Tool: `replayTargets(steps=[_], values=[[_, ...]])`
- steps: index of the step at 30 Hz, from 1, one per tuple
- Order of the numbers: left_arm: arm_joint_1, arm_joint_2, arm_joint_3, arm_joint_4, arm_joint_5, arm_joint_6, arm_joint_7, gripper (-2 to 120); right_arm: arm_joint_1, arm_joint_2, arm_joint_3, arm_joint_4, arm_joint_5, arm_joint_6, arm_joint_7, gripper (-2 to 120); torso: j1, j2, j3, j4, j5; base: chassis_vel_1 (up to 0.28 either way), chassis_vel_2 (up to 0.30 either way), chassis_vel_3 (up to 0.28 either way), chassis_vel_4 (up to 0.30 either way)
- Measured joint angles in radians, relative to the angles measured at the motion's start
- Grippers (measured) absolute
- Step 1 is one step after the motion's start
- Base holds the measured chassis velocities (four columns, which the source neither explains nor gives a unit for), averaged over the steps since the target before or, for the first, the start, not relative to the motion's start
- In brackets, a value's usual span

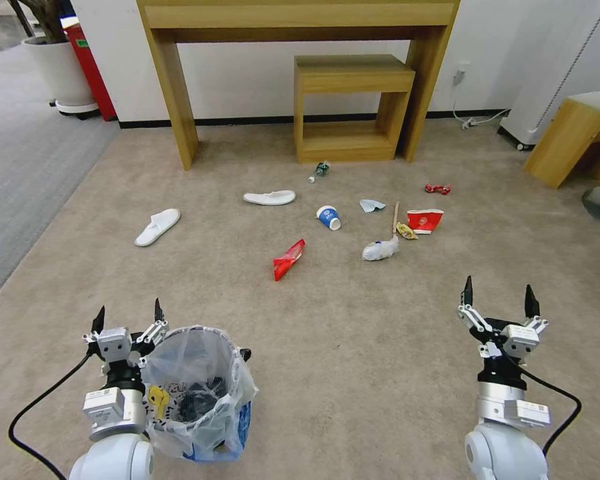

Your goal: Pick up the trash bin and place the garbage on the floor into it.

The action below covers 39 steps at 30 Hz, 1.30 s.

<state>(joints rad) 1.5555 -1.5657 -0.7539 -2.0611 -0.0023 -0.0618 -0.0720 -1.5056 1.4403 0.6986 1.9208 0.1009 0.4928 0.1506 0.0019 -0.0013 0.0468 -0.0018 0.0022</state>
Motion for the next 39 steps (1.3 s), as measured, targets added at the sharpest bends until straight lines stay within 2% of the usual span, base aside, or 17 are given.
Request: replayTargets(steps=[4,8,10,12,14,21,22,23,26,29,30,31,33,34,37,38,39], values=[[0.000,0.003,-0.001,0.000,0.000,0.000,-0.001,100,0.000,0.000,0.000,-0.003,-0.006,0.000,0.001,100,0.000,0.000,0.000,0.0000,0.0000,0.000,0.000,0.000,0.000],[0.007,0.019,-0.001,-0.017,-0.019,0.049,-0.016,100,0.000,-0.004,0.000,-0.005,-0.010,-0.005,0.005,100,0.000,0.000,0.000,0.0000,0.0000,0.000,0.000,0.000,0.000],[0.011,0.039,0.005,-0.043,-0.046,0.124,-0.042,100,0.001,-0.008,-0.001,-0.009,-0.009,-0.007,0.008,100,0.000,0.000,0.000,0.0000,0.0000,0.000,0.000,0.000,0.000],[0.013,0.048,0.009,-0.051,-0.058,0.145,-0.053,100,0.001,-0.009,-0.001,-0.010,-0.009,-0.008,0.008,100,0.000,0.000,0.000,0.0000,0.0000,0.000,0.000,0.000,0.000],[0.029,0.103,0.032,-0.104,-0.144,0.251,-0.135,100,0.001,-0.015,-0.002,-0.015,-0.006,-0.008,0.009,100,0.000,0.000,0.000,0.0000,0.0000,0.000,0.000,0.000,0.000],[0.041,0.225,0.039,-0.156,-0.289,0.376,-0.248,100,0.005,-0.022,-0.001,-0.027,-0.002,-0.008,0.010,100,0.000,0.000,0.000,0.0000,-0.0001,0.000,0.000,0.000,0.000],[0.046,0.278,0.040,-0.176,-0.367,0.437,-0.290,100,0.006,-0.022,-0.001,-0.031,-0.002,-0.008,0.010,100,0.000,0.000,0.000,0.0000,-0.0001,0.000,0.000,0.000,0.000],[0.046,0.278,0.040,-0.176,-0.367,0.437,-0.290,100,0.006,-0.022,-0.001,-0.031,-0.002,-0.008,0.010,100,0.000,0.000,0.000,0.0000,-0.0001,0.000,0.000,0.000,0.000],[0.052,0.352,0.048,-0.203,-0.488,0.535,-0.361,100,0.009,-0.021,-0.003,-0.037,-0.002,-0.007,0.009,100,0.000,0.000,0.000,0.0000,-0.0001,0.000,0.000,0.000,0.000],[0.055,0.387,0.053,-0.210,-0.540,0.575,-0.390,100,0.010,-0.021,-0.004,-0.039,-0.002,-0.007,0.009,100,0.000,0.000,0.000,0.0000,-0.0001,0.000,0.000,0.000,0.000],[0.059,0.421,0.062,-0.222,-0.620,0.620,-0.442,100,0.010,-0.021,-0.004,-0.040,-0.002,-0.007,0.008,100,0.000,0.000,0.000,0.0000,-0.0001,0.000,0.000,0.000,0.000],[0.059,0.421,0.062,-0.222,-0.620,0.620,-0.442,100,0.010,-0.021,-0.004,-0.040,-0.002,-0.007,0.008,100,0.000,0.000,0.000,0.0000,-0.0001,0.000,0.000,0.000,0.000],[0.062,0.460,0.076,-0.233,-0.730,0.660,-0.517,100,0.010,-0.022,-0.004,-0.041,-0.002,-0.007,0.007,100,0.000,0.000,0.000,0.0001,-0.0002,0.000,0.000,0.000,0.000],[0.064,0.501,0.087,-0.237,-0.816,0.687,-0.583,100,0.009,-0.023,-0.003,-0.042,-0.002,-0.007,0.006,100,0.000,0.000,0.000,0.0000,-0.0002,0.000,0.000,0.000,0.000],[0.066,0.526,0.089,-0.236,-0.851,0.696,-0.612,100,0.009,-0.022,-0.003,-0.043,-0.003,-0.007,0.006,100,0.000,0.000,0.000,0.0000,-0.0001,0.000,0.000,0.000,0.000],[0.064,0.571,0.090,-0.231,-0.908,0.707,-0.662,100,0.008,-0.019,-0.004,-0.043,-0.005,-0.007,0.005,100,0.000,0.000,0.000,0.0000,-0.0001,0.000,0.000,0.000,0.000],[0.064,0.571,0.090,-0.231,-0.908,0.707,-0.662,100,0.008,-0.019,-0.004,-0.043,-0.005,-0.007,0.005,100,0.000,0.000,0.000,0.0000,-0.0001,0.000,0.000,0.000,0.000]])
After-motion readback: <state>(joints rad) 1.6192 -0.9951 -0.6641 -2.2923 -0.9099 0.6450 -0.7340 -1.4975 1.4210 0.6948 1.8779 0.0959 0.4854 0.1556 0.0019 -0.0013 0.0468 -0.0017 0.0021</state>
